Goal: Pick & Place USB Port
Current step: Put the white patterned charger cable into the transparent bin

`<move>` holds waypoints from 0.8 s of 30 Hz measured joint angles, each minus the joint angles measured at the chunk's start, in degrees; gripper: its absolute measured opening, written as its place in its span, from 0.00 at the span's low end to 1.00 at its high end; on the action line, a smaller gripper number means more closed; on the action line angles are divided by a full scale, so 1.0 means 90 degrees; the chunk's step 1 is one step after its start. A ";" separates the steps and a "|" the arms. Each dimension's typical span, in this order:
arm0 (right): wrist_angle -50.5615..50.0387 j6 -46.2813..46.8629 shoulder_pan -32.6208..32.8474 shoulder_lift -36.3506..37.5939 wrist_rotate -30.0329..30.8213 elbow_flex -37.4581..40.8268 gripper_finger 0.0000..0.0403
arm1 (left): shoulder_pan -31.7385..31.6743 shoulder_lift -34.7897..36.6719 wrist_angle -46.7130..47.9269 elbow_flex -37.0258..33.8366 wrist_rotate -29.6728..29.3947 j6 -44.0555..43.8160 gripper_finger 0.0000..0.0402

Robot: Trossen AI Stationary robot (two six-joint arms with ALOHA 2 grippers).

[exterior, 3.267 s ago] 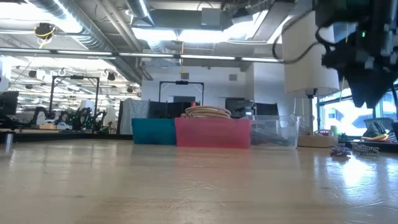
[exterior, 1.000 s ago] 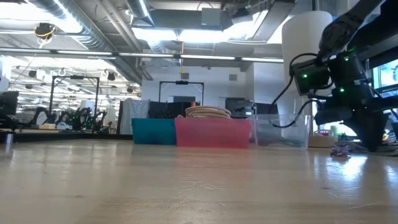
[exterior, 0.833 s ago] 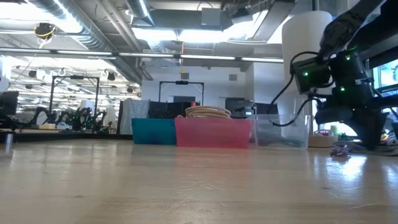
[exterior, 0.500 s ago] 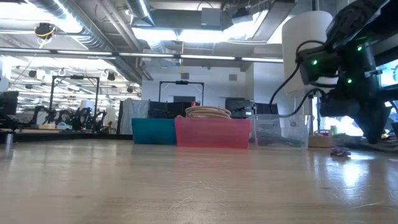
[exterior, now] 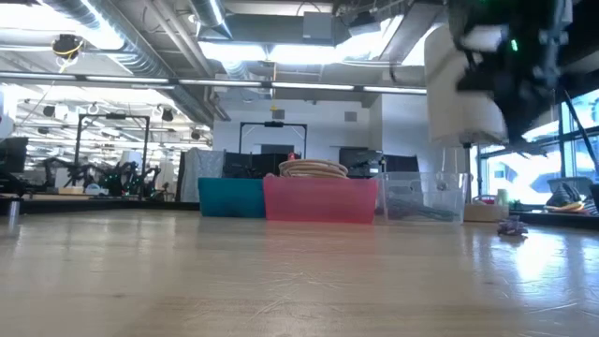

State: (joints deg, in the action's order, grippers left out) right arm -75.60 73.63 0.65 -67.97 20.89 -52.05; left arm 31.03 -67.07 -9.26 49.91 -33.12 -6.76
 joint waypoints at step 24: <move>0.1498 -0.4567 -0.2868 -0.2448 -0.0173 -0.2286 0.00 | -0.0265 0.0000 0.0003 0.0000 -0.0085 0.0329 0.49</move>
State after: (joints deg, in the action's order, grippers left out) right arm -62.12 32.53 -25.16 -90.00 19.33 -72.62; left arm 28.64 -67.07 -9.23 49.91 -33.89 -3.79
